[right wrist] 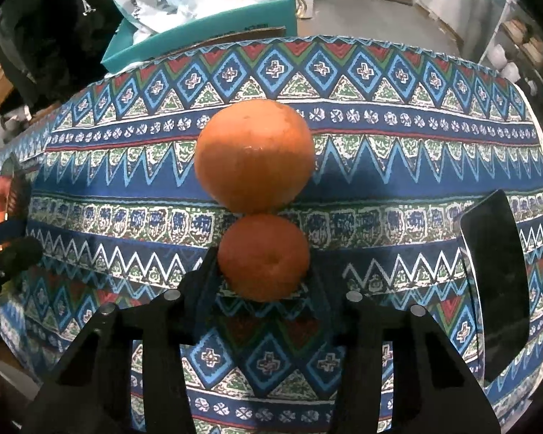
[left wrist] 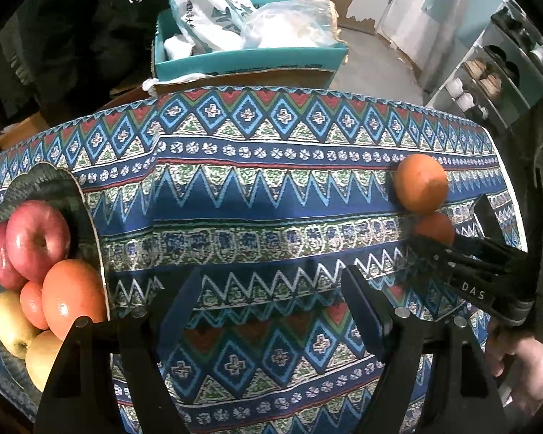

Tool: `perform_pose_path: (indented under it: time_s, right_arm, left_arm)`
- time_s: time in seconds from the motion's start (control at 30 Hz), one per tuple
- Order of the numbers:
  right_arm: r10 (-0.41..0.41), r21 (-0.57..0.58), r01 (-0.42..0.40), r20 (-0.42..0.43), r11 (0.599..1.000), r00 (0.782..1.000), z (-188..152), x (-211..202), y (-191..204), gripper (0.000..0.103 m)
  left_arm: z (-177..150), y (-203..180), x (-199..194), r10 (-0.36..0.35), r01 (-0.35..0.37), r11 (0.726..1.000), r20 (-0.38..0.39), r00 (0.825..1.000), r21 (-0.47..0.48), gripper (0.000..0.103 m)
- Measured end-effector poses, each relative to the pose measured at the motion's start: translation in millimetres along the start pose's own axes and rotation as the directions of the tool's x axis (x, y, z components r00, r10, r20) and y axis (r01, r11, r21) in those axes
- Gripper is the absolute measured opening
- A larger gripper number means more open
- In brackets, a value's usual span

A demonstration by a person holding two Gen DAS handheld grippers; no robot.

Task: Organize fruits
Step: 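Close the right tool on an orange while the left tool approaches another orange, then close the left tool on the large orange while the right tool holds its orange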

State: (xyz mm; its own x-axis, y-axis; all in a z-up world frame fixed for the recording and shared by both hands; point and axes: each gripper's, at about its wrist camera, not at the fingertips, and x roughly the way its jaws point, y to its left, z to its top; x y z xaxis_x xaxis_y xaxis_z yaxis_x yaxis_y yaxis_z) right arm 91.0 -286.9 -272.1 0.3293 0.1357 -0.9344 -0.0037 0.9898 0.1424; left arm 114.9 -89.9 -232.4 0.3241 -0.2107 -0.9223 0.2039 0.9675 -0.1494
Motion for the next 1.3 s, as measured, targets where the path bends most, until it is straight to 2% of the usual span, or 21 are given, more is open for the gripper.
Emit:
perform_pose_path:
  time_s: [0.17,0.3,0.47,0.73,1.3]
  right_arm:
    - [-0.027,0.029,0.026,0.029,0.999,0.999,-3,-20,-17,0.044]
    - [-0.083,0.049,0.080,0.066,0.996,0.994,2,-38,-34,0.044]
    - [-0.092,0.102,0.084,0.084,0.991,0.992,6,-50,-59,0.044]
    - [-0.120,0.159,0.104,0.091,0.982,0.989,-4,-58,-95,0.044]
    - [-0.168,0.178,0.148,0.101,0.973,0.981,1,-53,-114,0.045]
  left_arm:
    - [5,-11,-3,-0.022,0.022,1.000,0.014,1.000,0.000,0.080]
    - [15,-29,-1,-0.060,0.060,0.998,0.007,0.998,0.008,0.080]
    - [24,-60,3,-0.085,0.085,0.995,0.002,0.996,0.054,0.086]
    - [39,-103,24,-0.120,0.123,0.986,-0.030,0.992,0.110,0.086]
    - [56,-141,69,-0.164,0.173,0.978,-0.080,0.983,0.117,0.086]
